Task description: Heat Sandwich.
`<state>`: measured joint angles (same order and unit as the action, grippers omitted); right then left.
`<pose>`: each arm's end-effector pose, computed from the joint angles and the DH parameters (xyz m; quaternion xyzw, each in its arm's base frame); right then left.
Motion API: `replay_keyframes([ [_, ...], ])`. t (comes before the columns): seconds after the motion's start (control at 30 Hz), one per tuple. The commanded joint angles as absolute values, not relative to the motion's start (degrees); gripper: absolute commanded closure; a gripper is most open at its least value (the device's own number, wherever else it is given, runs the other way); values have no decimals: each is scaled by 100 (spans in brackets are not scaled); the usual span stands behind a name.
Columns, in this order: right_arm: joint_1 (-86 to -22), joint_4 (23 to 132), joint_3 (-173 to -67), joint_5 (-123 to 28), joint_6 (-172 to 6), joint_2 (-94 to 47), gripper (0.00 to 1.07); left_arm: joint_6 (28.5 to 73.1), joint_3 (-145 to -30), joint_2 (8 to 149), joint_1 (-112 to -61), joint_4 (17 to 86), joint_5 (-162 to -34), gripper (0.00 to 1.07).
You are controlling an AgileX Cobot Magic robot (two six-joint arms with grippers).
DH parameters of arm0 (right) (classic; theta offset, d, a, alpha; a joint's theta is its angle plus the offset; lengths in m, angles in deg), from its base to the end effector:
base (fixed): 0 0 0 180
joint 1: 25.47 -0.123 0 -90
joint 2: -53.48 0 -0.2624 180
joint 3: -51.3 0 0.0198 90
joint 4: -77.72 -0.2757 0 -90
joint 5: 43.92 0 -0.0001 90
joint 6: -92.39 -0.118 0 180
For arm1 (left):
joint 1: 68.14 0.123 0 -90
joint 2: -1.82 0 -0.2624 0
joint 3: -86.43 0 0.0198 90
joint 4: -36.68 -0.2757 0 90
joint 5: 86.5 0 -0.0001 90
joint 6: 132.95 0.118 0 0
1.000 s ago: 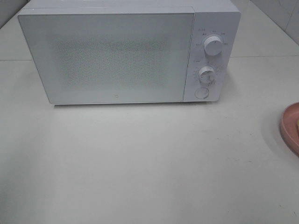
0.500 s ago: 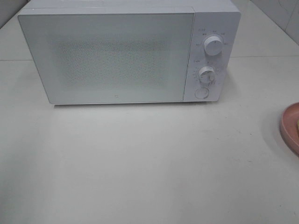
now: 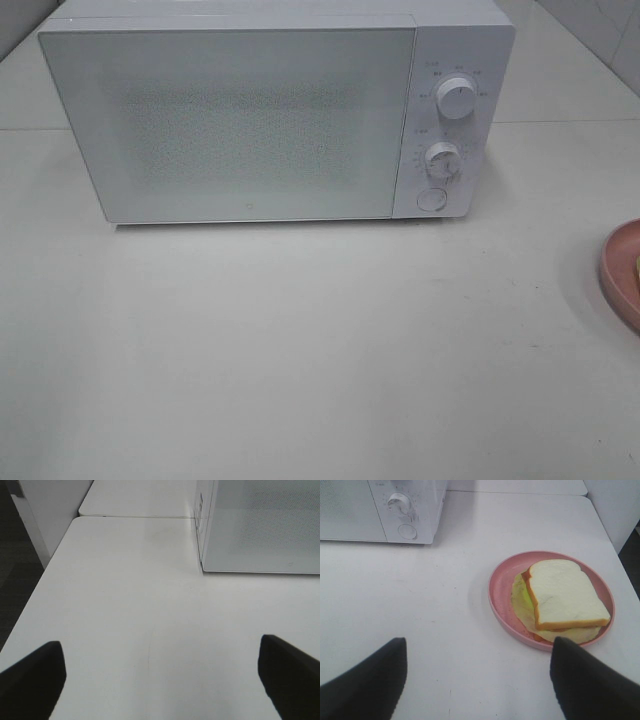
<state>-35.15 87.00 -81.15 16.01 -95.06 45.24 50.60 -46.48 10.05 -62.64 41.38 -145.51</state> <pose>0.0646 -0.0057 0.2818 -0.0135 0.8439 -0.0010 0.5364 0.0635 -0.0022 0.2853 -0.0130 0.8394 0.0019 0.5433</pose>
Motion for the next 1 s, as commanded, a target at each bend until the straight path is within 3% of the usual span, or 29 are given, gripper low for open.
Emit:
replay_keyframes([
  [0.03, -3469, 8746, -8109, 1578, -9546, 4673, 31, 5083, -4660, 845, -6264, 4184, -14488, 9],
  [1.0, -3469, 8746, -8109, 1578, -9546, 4673, 31, 5083, -4660, 851, -6264, 4172, -14488, 9],
])
